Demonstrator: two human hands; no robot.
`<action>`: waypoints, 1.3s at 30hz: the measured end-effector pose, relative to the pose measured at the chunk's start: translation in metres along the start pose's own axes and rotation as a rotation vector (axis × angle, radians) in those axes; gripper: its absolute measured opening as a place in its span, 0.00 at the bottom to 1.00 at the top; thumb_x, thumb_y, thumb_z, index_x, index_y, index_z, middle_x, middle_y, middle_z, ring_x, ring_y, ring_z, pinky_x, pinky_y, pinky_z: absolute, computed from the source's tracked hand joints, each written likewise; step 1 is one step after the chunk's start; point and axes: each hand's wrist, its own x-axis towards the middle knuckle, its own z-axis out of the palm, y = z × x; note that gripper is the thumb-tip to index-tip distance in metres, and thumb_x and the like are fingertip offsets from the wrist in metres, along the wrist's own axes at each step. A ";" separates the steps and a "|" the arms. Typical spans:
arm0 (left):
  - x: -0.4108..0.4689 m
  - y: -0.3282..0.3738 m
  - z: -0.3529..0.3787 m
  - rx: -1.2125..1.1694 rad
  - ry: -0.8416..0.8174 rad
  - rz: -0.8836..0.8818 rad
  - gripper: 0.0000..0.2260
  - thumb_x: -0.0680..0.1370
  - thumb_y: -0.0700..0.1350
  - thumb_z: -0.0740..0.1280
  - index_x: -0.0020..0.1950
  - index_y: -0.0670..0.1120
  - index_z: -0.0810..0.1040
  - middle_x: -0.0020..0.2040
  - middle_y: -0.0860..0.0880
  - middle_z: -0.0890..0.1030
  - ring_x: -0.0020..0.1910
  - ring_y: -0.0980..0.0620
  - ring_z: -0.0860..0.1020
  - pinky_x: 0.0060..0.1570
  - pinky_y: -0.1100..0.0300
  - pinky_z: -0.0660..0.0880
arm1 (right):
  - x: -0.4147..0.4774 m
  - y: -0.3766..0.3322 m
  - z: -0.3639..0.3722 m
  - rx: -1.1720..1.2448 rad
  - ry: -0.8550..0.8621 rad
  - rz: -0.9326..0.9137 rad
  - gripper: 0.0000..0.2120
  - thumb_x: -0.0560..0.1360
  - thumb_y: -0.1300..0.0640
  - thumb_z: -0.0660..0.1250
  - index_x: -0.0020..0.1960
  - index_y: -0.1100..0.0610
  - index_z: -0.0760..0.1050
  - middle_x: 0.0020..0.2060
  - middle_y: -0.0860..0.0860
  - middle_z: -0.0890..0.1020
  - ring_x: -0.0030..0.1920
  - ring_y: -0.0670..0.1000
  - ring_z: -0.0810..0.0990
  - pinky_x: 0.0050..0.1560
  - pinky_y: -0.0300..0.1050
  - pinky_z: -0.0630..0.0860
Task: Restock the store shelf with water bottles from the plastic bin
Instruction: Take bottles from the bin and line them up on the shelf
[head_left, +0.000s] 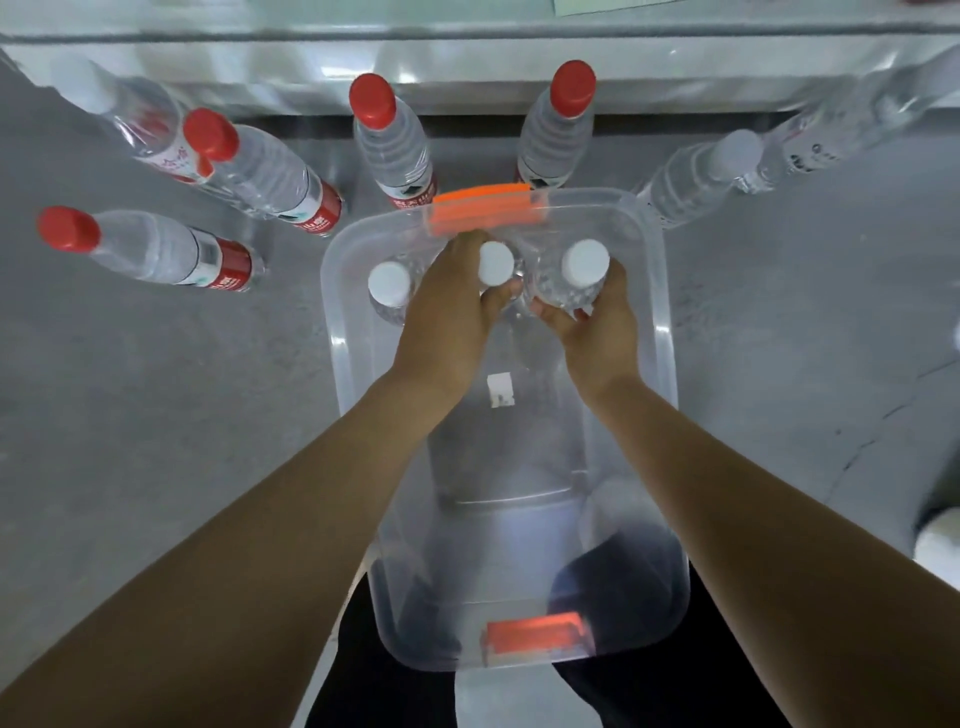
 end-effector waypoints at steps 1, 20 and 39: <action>0.000 0.002 -0.002 0.010 -0.011 -0.010 0.12 0.77 0.40 0.65 0.59 0.43 0.70 0.51 0.53 0.73 0.50 0.56 0.70 0.46 0.73 0.62 | -0.006 -0.001 -0.001 -0.013 -0.014 0.003 0.31 0.70 0.63 0.72 0.69 0.56 0.62 0.57 0.47 0.75 0.56 0.46 0.74 0.57 0.31 0.72; -0.095 0.179 -0.192 -0.008 -0.048 0.042 0.14 0.78 0.49 0.62 0.59 0.42 0.68 0.48 0.48 0.74 0.45 0.49 0.71 0.39 0.64 0.61 | -0.179 -0.181 -0.136 0.086 -0.015 -0.044 0.23 0.68 0.63 0.74 0.59 0.55 0.70 0.47 0.45 0.78 0.45 0.42 0.77 0.42 0.24 0.73; -0.302 0.539 -0.550 -0.253 0.384 0.416 0.09 0.79 0.51 0.60 0.53 0.47 0.67 0.41 0.54 0.72 0.40 0.56 0.72 0.37 0.61 0.67 | -0.467 -0.585 -0.299 0.270 0.008 -0.570 0.22 0.74 0.55 0.69 0.65 0.53 0.67 0.55 0.48 0.77 0.56 0.48 0.76 0.56 0.43 0.71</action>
